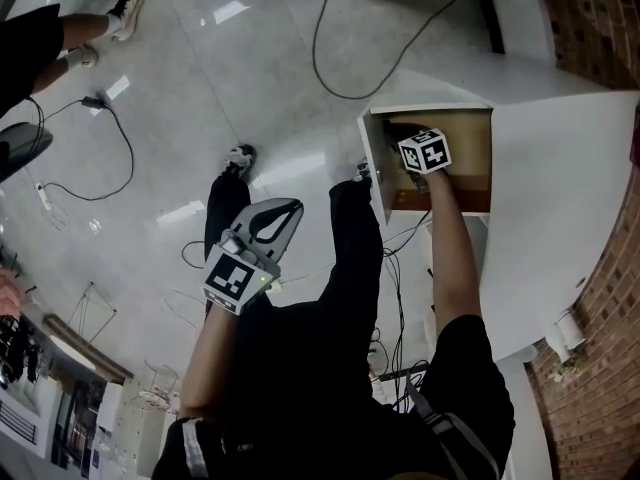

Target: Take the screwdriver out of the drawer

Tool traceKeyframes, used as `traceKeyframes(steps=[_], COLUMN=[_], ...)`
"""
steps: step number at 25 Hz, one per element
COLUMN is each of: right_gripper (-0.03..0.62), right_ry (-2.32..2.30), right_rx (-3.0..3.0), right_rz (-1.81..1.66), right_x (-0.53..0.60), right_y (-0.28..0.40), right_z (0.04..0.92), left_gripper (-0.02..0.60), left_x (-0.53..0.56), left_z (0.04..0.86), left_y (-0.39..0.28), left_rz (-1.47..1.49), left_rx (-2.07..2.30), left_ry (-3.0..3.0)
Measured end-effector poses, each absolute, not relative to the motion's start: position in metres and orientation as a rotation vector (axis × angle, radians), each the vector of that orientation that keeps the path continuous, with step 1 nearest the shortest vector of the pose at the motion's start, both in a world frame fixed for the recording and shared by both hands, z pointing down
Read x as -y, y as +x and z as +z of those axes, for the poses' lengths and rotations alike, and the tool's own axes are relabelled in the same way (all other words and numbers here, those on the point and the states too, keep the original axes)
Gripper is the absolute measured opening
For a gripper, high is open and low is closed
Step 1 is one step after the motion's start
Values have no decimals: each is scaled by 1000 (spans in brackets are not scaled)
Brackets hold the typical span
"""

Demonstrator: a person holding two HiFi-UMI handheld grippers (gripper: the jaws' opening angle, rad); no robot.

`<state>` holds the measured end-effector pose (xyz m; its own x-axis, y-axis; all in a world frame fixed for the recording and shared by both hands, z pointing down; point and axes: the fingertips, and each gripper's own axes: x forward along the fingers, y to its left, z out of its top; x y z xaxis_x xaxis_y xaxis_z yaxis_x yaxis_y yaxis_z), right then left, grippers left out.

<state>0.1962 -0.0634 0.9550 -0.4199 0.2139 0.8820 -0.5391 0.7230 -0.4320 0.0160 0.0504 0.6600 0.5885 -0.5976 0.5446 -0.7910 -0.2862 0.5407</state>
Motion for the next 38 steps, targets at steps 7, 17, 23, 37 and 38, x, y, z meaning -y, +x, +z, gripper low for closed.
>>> traceKeyframes(steps=[7, 17, 23, 37, 38], right_gripper=[122, 121, 121, 121, 121], right_ry=[151, 269, 302, 484, 503], right_rx=[1813, 1853, 1849, 1941, 1950], right_rz=[1143, 951, 801, 874, 872], right_x=[65, 64, 50, -9, -13], right_y=[185, 185, 186, 200, 199], right_z=[947, 940, 904, 754, 744], left_gripper=[18, 18, 18, 18, 18], left_x=[-50, -39, -31, -61, -62], left_z=[665, 655, 633, 563, 556], left_y=[20, 22, 20, 47, 48], left_rz=[294, 303, 316, 383, 382], left_rx=[1090, 1067, 1055, 902, 892], left_ry=[2013, 2052, 2103, 2260, 2276])
